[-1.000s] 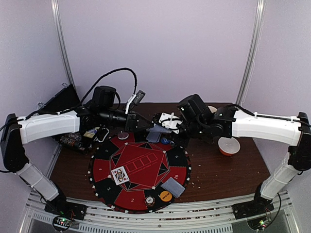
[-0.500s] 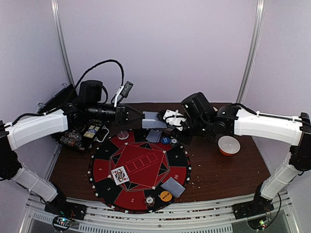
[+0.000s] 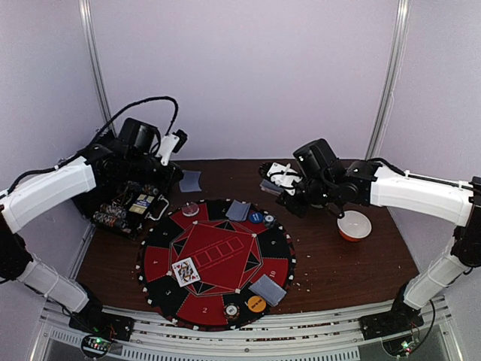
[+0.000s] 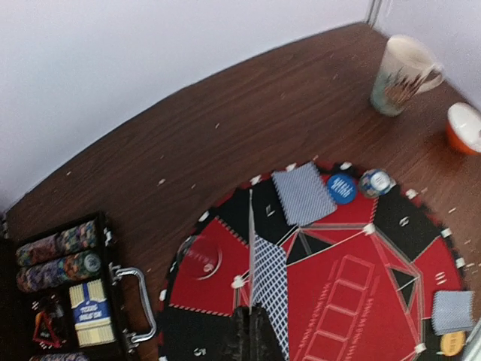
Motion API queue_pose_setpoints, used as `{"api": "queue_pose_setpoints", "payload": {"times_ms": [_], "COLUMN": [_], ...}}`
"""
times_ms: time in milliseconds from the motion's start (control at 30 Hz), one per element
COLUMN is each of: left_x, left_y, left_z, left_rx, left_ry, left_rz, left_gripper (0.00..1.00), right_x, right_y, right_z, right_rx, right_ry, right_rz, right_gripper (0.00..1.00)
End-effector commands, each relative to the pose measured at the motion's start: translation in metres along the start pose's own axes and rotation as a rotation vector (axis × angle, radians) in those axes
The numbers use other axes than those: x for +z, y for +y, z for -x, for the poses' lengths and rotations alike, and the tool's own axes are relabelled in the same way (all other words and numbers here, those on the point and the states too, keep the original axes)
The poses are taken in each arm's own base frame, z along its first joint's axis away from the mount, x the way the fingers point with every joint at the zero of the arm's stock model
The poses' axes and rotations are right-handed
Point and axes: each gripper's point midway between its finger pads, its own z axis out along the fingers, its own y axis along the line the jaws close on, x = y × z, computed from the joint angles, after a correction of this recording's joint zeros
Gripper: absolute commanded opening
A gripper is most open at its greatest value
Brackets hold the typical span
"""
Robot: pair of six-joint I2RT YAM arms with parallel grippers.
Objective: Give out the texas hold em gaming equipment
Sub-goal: Flop the poker card into the community card area.
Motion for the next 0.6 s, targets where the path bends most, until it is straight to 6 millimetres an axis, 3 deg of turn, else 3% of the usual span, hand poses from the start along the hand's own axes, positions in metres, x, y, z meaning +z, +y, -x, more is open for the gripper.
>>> {"api": "queue_pose_setpoints", "payload": {"times_ms": [0, 100, 233, 400, 500, 567], "left_x": [0.021, 0.038, 0.062, 0.088, 0.095, 0.098], "left_y": [0.025, 0.009, -0.024, -0.073, -0.112, -0.126], "left_z": [-0.062, -0.082, -0.109, -0.161, -0.192, -0.209], "left_rx": [0.241, 0.377, 0.527, 0.609, 0.638, 0.616], "left_ry": [0.282, 0.354, 0.419, 0.525, 0.587, 0.633], "left_rz": [0.386, 0.485, 0.487, 0.324, 0.191, 0.126], "left_gripper": [0.0, 0.0, 0.0, 0.0, 0.0, 0.0], "right_x": [-0.013, -0.015, -0.018, -0.022, -0.024, -0.024], "right_y": [-0.008, -0.009, -0.011, -0.013, -0.013, -0.014], "right_z": [0.002, 0.004, 0.006, 0.006, 0.005, 0.005], "right_rx": [0.016, 0.017, 0.018, 0.02, 0.021, 0.024], "right_ry": [-0.017, -0.022, -0.029, -0.032, -0.032, -0.034], "right_rz": [-0.028, -0.03, -0.036, -0.04, -0.041, -0.043], "right_gripper": [0.28, 0.28, 0.28, 0.29, 0.29, 0.29]}}
